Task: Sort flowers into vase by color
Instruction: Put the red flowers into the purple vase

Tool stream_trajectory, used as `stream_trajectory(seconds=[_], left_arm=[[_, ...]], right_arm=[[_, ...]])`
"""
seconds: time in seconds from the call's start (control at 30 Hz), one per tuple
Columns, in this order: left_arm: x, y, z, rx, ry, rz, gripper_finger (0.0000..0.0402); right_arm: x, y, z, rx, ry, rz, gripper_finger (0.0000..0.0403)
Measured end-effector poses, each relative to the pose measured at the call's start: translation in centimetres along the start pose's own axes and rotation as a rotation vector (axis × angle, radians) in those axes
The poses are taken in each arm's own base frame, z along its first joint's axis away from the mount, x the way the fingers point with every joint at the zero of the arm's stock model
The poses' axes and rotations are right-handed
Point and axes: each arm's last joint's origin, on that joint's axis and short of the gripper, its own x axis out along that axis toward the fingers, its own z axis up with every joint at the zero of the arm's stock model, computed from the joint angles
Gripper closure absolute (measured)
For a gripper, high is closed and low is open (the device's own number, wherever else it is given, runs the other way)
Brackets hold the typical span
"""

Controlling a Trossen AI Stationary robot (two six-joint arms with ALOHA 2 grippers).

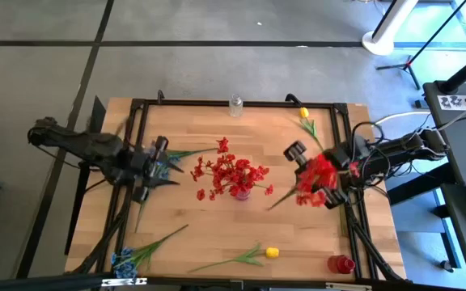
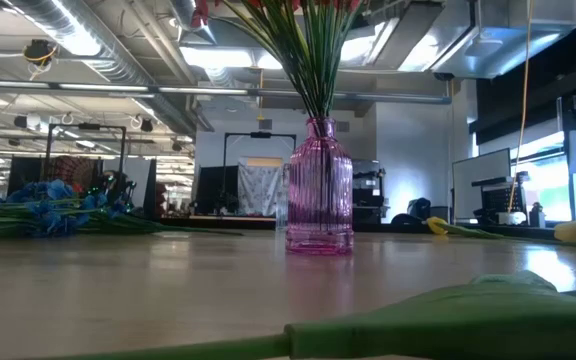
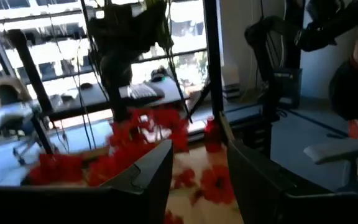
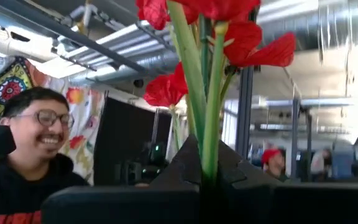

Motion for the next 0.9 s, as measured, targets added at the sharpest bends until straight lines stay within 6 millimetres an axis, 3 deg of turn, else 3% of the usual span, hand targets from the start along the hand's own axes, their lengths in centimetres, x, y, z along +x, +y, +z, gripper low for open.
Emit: stream_trajectory(seconds=[0.2,0.3,0.5,0.67,0.9], left_arm=[[1.4,-1.6,-4.8,-0.148,0.128,0.084,0.0253],[2.6,-2.2,-7.7,-0.209,0.199,0.128,0.0253],[4.1,-3.0,-11.5,-0.283,0.272,0.214,0.0253],[4.7,-3.1,-13.4,-0.309,0.332,0.309,0.0253],[5.4,-3.2,-14.4,-0.308,0.358,0.358,0.0253]], right_arm=[[-1.7,2.4,-4.2,0.006,0.125,-0.094,0.0402],[-2.5,3.2,-6.5,-0.124,0.201,-0.21,0.0401],[-2.3,4.5,-9.0,-0.337,0.199,-0.313,0.0398],[-2.2,4.8,-10.3,-0.375,0.143,-0.322,0.04],[-3.2,5.3,-12.5,-0.333,0.163,-0.272,0.04]])
